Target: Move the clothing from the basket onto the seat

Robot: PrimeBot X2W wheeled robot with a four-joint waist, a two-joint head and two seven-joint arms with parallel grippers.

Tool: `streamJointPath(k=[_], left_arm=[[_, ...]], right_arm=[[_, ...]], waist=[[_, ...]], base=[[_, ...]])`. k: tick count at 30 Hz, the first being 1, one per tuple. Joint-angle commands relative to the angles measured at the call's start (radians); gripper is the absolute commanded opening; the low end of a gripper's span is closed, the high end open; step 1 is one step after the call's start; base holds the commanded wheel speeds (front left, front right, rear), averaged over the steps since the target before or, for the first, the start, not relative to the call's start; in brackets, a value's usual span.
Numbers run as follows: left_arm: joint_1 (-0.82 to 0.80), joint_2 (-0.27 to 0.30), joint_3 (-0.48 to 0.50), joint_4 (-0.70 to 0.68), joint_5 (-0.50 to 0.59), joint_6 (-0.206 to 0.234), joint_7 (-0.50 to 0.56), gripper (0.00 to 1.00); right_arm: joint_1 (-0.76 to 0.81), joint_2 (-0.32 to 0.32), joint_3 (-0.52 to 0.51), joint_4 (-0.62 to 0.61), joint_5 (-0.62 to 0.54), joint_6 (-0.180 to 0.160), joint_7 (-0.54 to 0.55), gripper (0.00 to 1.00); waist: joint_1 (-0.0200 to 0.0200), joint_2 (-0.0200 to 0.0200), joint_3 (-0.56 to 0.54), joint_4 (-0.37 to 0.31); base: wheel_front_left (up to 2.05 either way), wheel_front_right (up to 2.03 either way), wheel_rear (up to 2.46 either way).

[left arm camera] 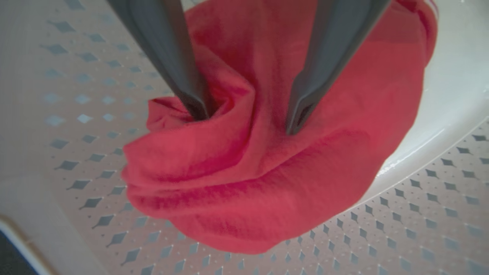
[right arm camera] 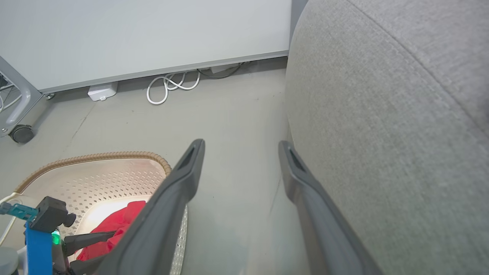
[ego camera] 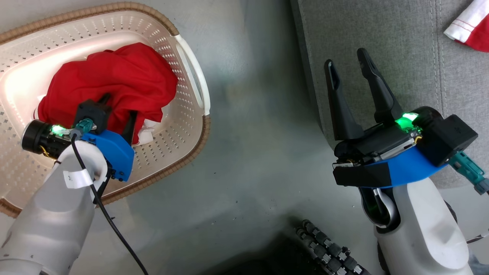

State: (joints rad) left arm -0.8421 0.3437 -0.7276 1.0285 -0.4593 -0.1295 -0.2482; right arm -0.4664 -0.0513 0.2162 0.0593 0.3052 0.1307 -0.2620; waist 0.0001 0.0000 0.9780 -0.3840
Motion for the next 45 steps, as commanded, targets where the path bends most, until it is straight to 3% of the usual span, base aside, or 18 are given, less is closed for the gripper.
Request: streamJointPath(k=[1,7,8,9,10,30,45], left_arm=[[-0.022,-0.004,-0.004,0.013,-0.005,-0.001,0.001,1.0],[-0.039,-0.022,-0.014,0.054,-0.012,-0.001,-0.004,1.0],[-0.042,-0.024,-0.016,0.059,-0.013,-0.001,-0.005,0.89],[-0.045,-0.025,-0.018,0.064,-0.015,-0.001,-0.005,0.3],[-0.05,-0.026,-0.02,0.068,-0.015,-0.001,-0.006,0.0],[-0.065,-0.016,-0.067,0.086,-0.097,-0.001,-0.013,0.0],[0.028,-0.075,-0.017,-0.008,-0.137,-0.001,-0.018,0.0]], right_arm=[[0.004,0.002,-0.005,-0.006,0.008,0.0,-0.004,1.0],[0.013,0.002,-0.008,-0.011,0.013,0.0,-0.004,1.0],[0.014,0.002,-0.008,-0.011,0.014,0.0,-0.004,1.0],[0.015,0.002,-0.009,-0.012,0.015,0.0,-0.004,1.0],[0.015,0.002,-0.009,-0.012,0.017,0.0,-0.004,1.0],[-0.014,0.002,0.002,-0.011,0.031,0.0,-0.004,1.0],[-0.007,0.001,-0.039,0.019,-0.025,0.0,-0.004,1.0]], waist=[[-0.0001,0.0,0.001,0.0],[-0.0001,0.0,0.001,-0.002],[-0.0001,0.0,0.0,-0.002],[-0.0001,0.0,-0.001,-0.003],[-0.0001,0.0,-0.001,-0.003],[-0.0001,0.0,-0.021,-0.012],[-0.0001,0.0,-0.217,0.079]], base=[[0.0,0.0,0.0],[0.0,0.0,0.0],[0.0,0.0,0.0],[0.0,0.0,0.0],[0.0,0.0,0.0],[0.0,0.0,0.0],[0.0,0.0,0.0]])
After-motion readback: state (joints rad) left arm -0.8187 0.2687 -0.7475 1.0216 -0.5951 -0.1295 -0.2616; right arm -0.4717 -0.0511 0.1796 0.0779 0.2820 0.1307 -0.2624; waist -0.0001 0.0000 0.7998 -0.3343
